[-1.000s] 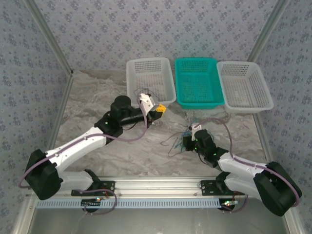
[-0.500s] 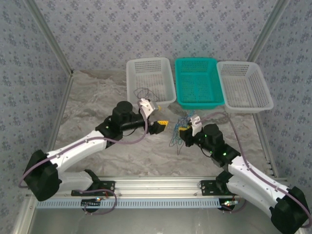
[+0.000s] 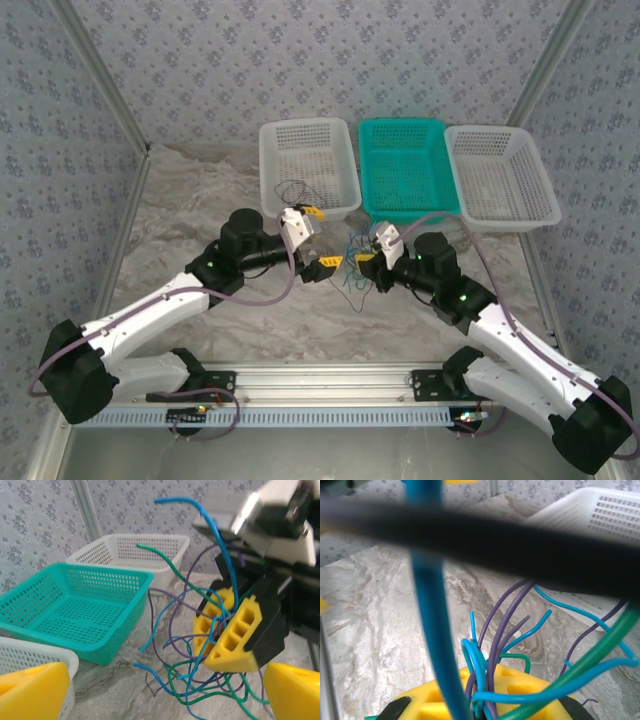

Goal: Untangle the cables

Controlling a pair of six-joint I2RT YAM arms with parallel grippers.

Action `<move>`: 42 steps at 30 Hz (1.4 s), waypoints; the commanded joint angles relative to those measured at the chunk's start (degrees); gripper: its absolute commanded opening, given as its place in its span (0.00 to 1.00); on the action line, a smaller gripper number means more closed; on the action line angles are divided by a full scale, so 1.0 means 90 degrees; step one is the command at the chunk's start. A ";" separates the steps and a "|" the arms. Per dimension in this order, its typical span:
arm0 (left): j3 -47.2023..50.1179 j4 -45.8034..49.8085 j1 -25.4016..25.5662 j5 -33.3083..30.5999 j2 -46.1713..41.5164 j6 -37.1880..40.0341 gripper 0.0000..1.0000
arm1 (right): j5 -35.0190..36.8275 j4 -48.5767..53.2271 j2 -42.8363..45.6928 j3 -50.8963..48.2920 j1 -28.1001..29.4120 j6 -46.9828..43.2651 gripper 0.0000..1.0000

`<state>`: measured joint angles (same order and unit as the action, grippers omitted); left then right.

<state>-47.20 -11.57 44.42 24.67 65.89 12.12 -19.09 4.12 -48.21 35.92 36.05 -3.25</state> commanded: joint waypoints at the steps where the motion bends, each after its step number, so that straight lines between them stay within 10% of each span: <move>1: -0.0092 0.0304 -0.0202 0.0335 -0.0114 0.0601 0.99 | -0.0394 0.0518 -0.0003 0.0463 0.0091 -0.0368 0.00; 10: 0.0584 -0.1078 -0.0341 0.0915 -0.0129 -0.0511 0.99 | 0.0330 0.0361 0.0111 0.0962 0.0126 -0.0087 0.00; 17: 0.1211 -0.1334 -0.0477 0.0355 -0.0319 -0.1016 0.99 | -0.0300 -0.0118 -0.0190 0.1166 0.0044 -0.0225 0.00; 36: 0.0739 -0.4160 -0.0818 0.1829 0.1722 -0.1603 0.97 | -0.1669 0.0044 -0.0605 0.2301 -0.0070 0.0585 0.00; 42: 0.0188 -0.4607 -0.0705 0.2183 0.2462 -0.1994 0.77 | -0.1595 -0.0057 -0.0616 0.2395 -0.0071 0.0702 0.00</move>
<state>-42.87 -48.60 37.19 40.91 86.46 -4.34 -32.23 5.52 -54.04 54.81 35.59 1.28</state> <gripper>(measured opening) 0.828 0.131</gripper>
